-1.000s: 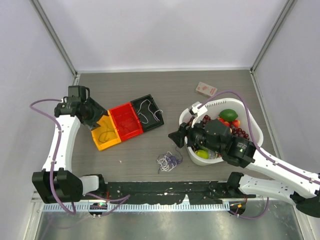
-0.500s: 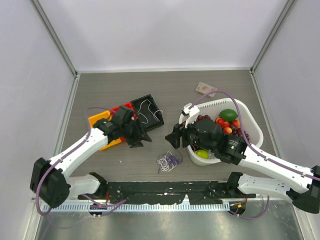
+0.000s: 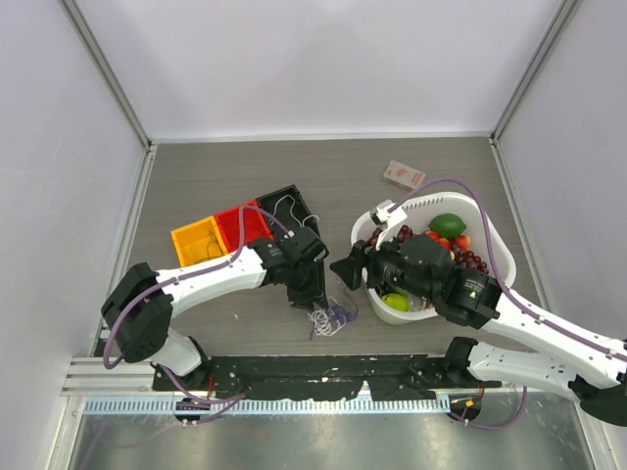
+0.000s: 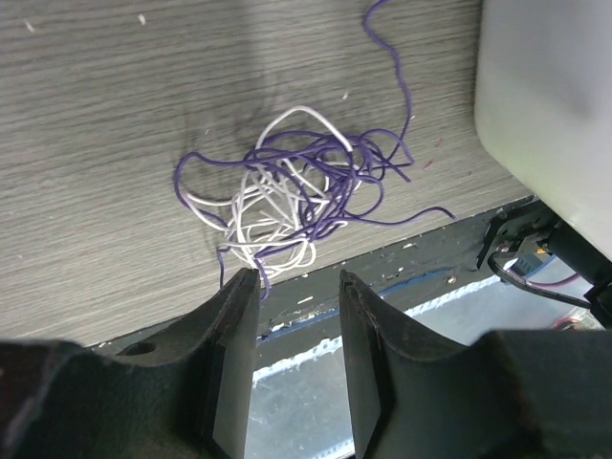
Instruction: Untangle the cables
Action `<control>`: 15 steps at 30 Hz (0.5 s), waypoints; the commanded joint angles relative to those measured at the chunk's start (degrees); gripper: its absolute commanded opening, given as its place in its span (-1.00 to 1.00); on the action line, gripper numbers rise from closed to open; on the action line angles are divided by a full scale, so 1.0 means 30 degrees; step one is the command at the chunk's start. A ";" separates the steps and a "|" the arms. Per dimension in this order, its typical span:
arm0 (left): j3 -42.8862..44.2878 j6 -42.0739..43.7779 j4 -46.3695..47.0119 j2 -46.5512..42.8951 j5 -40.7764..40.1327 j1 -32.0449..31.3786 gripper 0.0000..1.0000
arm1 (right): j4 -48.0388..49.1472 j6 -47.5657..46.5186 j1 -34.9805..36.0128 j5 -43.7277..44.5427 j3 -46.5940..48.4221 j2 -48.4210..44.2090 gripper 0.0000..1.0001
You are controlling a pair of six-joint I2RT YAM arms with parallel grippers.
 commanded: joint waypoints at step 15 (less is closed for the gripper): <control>0.2170 0.3114 -0.2187 0.2132 -0.2931 -0.2857 -0.28 | 0.0463 0.0139 0.0070 0.0026 0.0318 0.0054 0.26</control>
